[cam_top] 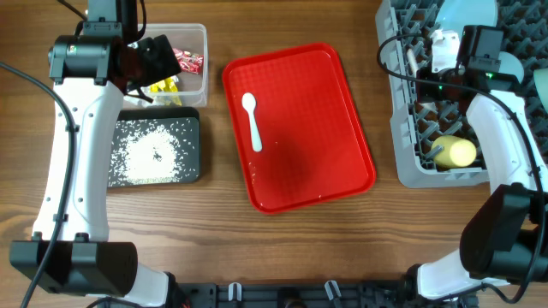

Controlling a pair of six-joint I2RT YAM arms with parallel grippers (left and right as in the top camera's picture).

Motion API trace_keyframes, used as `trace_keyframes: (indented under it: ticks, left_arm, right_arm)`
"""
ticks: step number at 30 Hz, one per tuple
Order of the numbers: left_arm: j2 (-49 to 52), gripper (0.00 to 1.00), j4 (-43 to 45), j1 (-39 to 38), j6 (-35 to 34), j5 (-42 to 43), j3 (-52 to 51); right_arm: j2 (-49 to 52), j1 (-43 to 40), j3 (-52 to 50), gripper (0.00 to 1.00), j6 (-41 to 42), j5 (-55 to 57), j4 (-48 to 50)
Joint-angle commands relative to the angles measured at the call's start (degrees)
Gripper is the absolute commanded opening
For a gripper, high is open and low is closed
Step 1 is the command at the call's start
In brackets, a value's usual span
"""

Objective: Sort waste into correct bins and load items into the dishwasher rack
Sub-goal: 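Carry the fork right and drop it into the rack, then reach the right gripper to the white spoon and grasp it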

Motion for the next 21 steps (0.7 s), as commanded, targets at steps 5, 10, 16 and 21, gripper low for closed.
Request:
trace_keyframes:
  ticks: [5,10,16,21]
  left_arm:
    - [0.31,1.00,0.00,-0.04,-0.74,-0.72,0.00]
    - [0.31,1.00,0.00,-0.04,-0.74,-0.72,0.00]
    - [0.31,1.00,0.00,-0.04,-0.74,-0.72,0.00]
    - [0.31,1.00,0.00,-0.04,-0.74,-0.72,0.00]
  right_arm:
    - [-0.28,0.24,0.44,0.72,2.36,-8.11,0.35]
    - [-2.58,8.90,2.32,0.80,7.82,-20.94,1.51]
    - [2.25,28.46,2.25,0.81,18.14,-11.54,6.19]
    - [12.44,38.16,2.25,0.75,28.59,-10.38,11.65]
